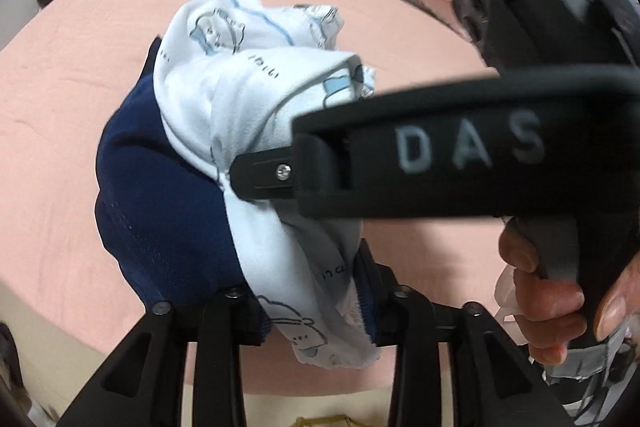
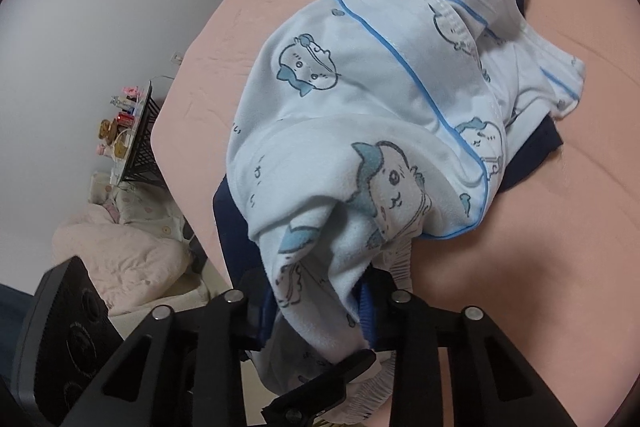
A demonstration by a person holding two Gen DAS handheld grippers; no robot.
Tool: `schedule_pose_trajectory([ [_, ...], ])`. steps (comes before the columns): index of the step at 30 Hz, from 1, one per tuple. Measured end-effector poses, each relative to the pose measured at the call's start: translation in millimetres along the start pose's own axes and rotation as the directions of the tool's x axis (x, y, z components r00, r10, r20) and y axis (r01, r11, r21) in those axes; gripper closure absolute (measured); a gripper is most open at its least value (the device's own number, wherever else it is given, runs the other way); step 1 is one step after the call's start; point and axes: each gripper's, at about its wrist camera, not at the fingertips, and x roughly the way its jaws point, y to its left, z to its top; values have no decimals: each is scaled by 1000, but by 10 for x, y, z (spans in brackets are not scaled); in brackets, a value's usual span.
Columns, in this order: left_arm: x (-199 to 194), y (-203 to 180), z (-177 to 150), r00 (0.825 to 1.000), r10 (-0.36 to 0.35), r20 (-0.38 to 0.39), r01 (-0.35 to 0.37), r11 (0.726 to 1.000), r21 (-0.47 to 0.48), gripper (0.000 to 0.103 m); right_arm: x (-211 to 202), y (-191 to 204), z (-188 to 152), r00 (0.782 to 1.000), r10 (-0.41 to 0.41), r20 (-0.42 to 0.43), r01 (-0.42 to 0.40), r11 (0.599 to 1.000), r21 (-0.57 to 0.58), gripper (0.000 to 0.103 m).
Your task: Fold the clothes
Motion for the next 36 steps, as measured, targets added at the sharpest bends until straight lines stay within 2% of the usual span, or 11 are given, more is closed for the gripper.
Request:
schedule_pose_trajectory([
  [1, -5, -12, 8, 1000, -2, -13, 1, 1000, -7, 58, 6, 24, 3, 1000, -6, 0, 6, 1000, -15, 74],
  [3, -43, -55, 10, 1000, -10, -14, 10, 1000, -4, 53, 17, 52, 6, 1000, -20, 3, 20, 999, -27, 75],
  [7, -125, -118, -11, 1000, -20, -18, 20, 1000, 21, 48, -53, 27, 28, 999, -39, 10, 39, 998, -39, 75],
  [11, -204, -118, -41, 999, -33, -25, 34, 999, 29, 48, -160, -93, 42, 999, -33, 22, 34, 999, -21, 75],
  [17, -321, -4, 0, 997, -71, -23, 71, 997, -27, 48, -265, -200, 22, 999, -29, 31, 30, 999, -24, 76],
  [21, -372, -33, 11, 999, -42, -10, 42, 999, -3, 48, -342, -272, 37, 999, -28, 45, 28, 1000, -13, 76],
  [25, -332, -54, 18, 999, 32, 2, -32, 999, 28, 48, -364, -302, 70, 998, -33, 55, 33, 999, 14, 76],
  [27, -100, -325, 228, 998, 70, -5, -70, 997, 15, 48, -380, -321, 73, 997, -46, 57, 45, 999, 14, 76],
  [29, -35, -320, 136, 998, 69, -2, -69, 998, -5, 48, -388, -310, 67, 996, -66, 61, 66, 998, -6, 76],
  [33, -48, -331, 176, 999, 48, 7, -48, 999, -15, 48, -382, -305, 47, 995, -77, 63, 78, 997, -13, 76],
  [36, 149, -132, 282, 999, 34, 12, -34, 999, -25, 48, -389, -318, 38, 993, -92, 72, 94, 995, -23, 76],
])
